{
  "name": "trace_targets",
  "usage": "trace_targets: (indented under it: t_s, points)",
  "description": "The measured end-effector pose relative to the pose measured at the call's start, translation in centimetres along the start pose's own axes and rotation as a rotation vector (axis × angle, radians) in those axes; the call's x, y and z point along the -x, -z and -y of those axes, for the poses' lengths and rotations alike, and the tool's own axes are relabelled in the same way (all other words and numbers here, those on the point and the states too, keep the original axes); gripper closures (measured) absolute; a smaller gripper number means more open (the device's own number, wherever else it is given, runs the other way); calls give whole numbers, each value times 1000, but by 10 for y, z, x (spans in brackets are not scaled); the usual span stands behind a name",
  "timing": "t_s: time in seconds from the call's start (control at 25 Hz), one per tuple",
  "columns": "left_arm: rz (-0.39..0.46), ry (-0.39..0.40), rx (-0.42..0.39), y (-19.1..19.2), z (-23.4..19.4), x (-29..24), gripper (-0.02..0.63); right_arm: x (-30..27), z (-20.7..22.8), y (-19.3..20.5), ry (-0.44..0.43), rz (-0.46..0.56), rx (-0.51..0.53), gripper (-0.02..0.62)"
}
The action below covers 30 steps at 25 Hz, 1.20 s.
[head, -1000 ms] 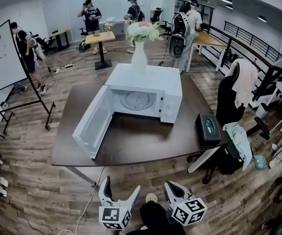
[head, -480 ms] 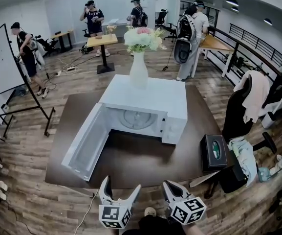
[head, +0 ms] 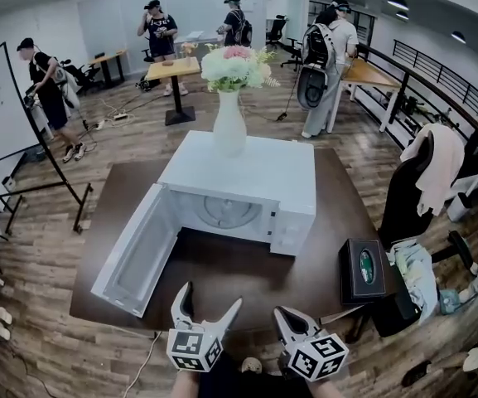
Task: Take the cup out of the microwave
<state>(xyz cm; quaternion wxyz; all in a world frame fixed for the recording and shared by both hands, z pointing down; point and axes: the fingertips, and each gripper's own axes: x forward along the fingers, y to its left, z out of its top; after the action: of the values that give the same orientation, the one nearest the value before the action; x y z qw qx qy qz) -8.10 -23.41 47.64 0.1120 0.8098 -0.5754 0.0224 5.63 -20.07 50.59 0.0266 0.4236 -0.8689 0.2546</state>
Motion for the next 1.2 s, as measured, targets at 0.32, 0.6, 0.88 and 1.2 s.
trace_targets:
  t_s: [0.32,0.6,0.88,1.2]
  points:
    - [-23,67,-19,-2,-24,-80,116,-14,17,1,20,-12,-25,600]
    - [-34,76,-44,-3,-58,-153,117,-32,35,1,61,-18,-46,600]
    - [-81,115,-61,5,-88,-214,117,-59,41,1,121,-41,-81,600]
    - [-106,154,-60,17,-97,-271,117,-83,64,-3,162,-59,-110,600]
